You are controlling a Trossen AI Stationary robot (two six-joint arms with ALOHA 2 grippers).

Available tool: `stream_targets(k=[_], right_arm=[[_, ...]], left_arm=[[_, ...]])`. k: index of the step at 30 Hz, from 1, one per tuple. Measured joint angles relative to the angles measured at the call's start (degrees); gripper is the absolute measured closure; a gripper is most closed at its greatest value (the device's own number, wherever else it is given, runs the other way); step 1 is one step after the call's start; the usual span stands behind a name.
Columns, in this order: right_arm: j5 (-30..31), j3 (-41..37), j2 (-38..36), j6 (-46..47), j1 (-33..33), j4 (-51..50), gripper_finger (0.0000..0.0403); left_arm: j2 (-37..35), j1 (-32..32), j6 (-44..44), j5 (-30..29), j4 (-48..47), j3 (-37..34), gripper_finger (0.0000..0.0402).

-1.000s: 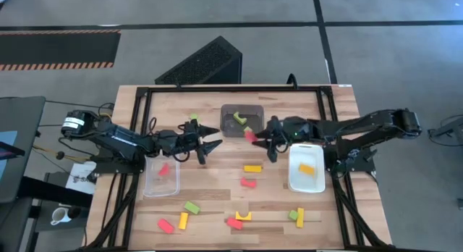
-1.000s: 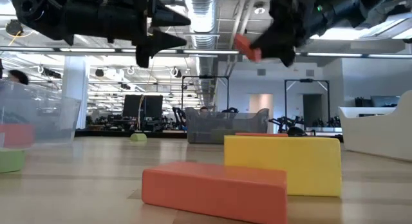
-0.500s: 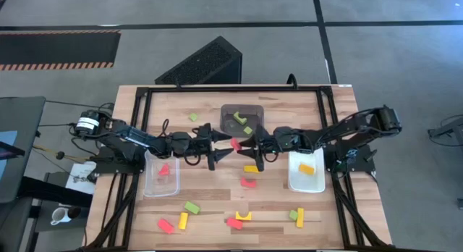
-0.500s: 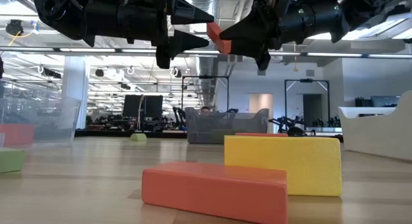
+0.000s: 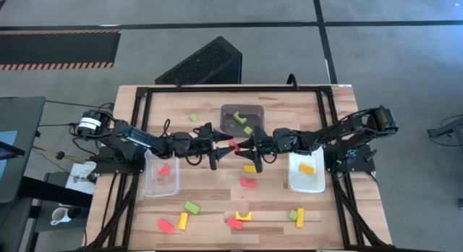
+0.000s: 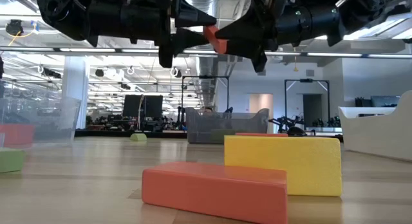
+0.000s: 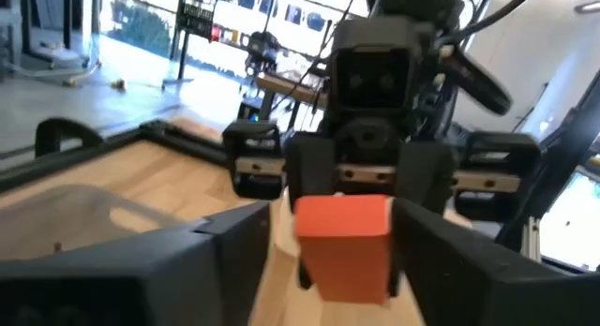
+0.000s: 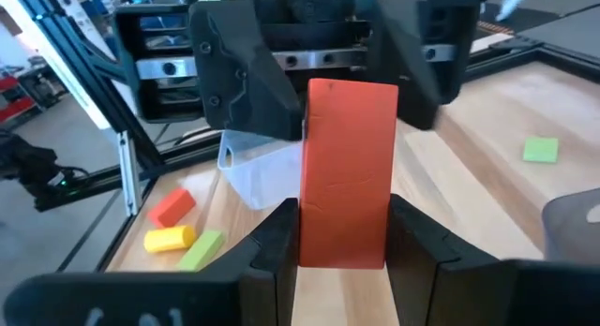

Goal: Sort & place blocks by color
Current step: Put the orange block into the transparent bin

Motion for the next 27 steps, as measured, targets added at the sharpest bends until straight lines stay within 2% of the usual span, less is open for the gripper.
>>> stream_targets(k=[5,9,15,20,24,27], right_arm=[[-0.33,0.00,0.00,-0.42,0.05,-0.20,0.0267],[-0.29,0.00,0.00,0.63,0.05,-0.28,0.0246],[0.00,0.00,0.00,2.62,0.78,-1.93,0.0186],[-1.79,0.00,-1.83,2.66,1.38,-8.17,0.0154],[-1.86,-0.04,-4.90,2.62,2.15,-15.64,0.0154],[-1.44,0.00,-7.15,2.60,2.82,-18.83,0.0162]], left_arm=[[-0.04,-0.09,1.18,0.71,0.23,0.00,0.0316],[-0.04,-0.04,2.09,0.81,0.22,0.00,0.0314],[-0.09,-0.05,3.15,0.63,-1.69,0.00,0.0314],[-5.55,0.03,3.19,-2.15,-14.92,0.00,0.0314],[-13.92,-1.75,1.95,-9.04,-29.12,0.00,0.0314],[-20.10,-4.56,-2.43,-14.36,-42.13,0.02,0.0314]])
